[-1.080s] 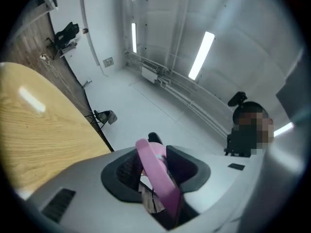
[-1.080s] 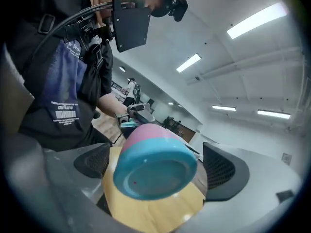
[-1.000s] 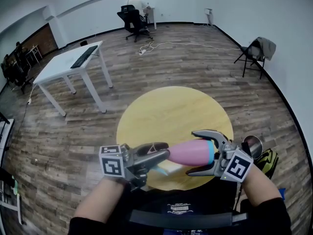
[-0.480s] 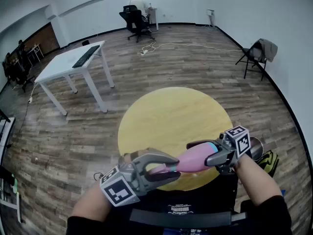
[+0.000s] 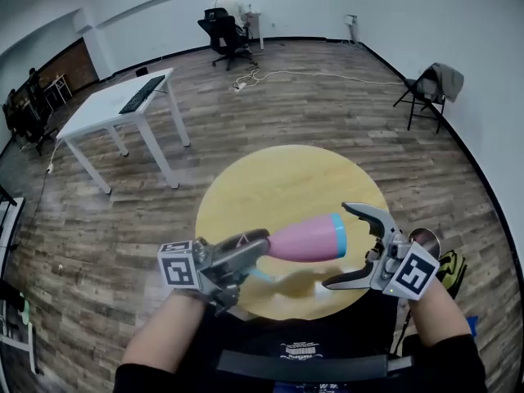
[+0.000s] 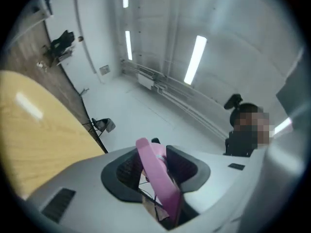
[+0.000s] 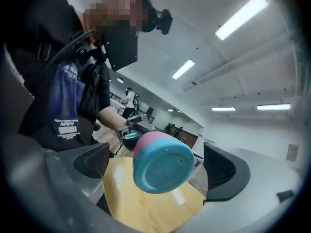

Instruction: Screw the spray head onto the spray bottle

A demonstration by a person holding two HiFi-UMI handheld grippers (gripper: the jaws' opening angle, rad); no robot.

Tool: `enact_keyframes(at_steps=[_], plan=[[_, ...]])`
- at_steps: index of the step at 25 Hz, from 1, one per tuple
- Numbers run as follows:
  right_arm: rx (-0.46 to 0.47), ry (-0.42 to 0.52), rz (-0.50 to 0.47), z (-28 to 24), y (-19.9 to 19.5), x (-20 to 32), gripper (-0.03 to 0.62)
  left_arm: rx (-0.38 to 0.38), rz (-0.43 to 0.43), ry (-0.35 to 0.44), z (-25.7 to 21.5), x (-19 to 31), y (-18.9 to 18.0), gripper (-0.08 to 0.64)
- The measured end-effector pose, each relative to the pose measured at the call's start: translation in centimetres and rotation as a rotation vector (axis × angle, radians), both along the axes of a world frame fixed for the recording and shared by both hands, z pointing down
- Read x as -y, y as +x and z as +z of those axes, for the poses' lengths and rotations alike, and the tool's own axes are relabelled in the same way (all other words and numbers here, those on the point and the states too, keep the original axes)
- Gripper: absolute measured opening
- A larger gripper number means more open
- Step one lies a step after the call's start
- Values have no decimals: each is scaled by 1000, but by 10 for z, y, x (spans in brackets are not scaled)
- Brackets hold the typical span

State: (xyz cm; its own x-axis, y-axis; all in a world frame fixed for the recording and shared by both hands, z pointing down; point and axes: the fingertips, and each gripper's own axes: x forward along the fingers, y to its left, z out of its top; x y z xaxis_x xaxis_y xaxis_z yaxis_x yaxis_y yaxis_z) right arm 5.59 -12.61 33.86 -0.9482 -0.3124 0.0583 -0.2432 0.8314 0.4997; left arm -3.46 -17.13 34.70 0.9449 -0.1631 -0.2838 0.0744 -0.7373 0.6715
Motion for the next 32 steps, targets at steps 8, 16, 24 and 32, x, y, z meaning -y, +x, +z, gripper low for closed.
enact_keyframes(at_steps=[8,16,24,32], plan=[[-83,-67,-75,24,-19,-14,544,37,104,62,-7,-29,28,163],[384,-1042,-453,4,-5,6,528,379,-101,1042,-28,-76,40,176],[534,-1105,-416,-5,-4,27,523,328,-53,856,-23,-66,33,166],[76,-113,-72,-9,-8,1,589,23,78,-85,10,-8,12,166]])
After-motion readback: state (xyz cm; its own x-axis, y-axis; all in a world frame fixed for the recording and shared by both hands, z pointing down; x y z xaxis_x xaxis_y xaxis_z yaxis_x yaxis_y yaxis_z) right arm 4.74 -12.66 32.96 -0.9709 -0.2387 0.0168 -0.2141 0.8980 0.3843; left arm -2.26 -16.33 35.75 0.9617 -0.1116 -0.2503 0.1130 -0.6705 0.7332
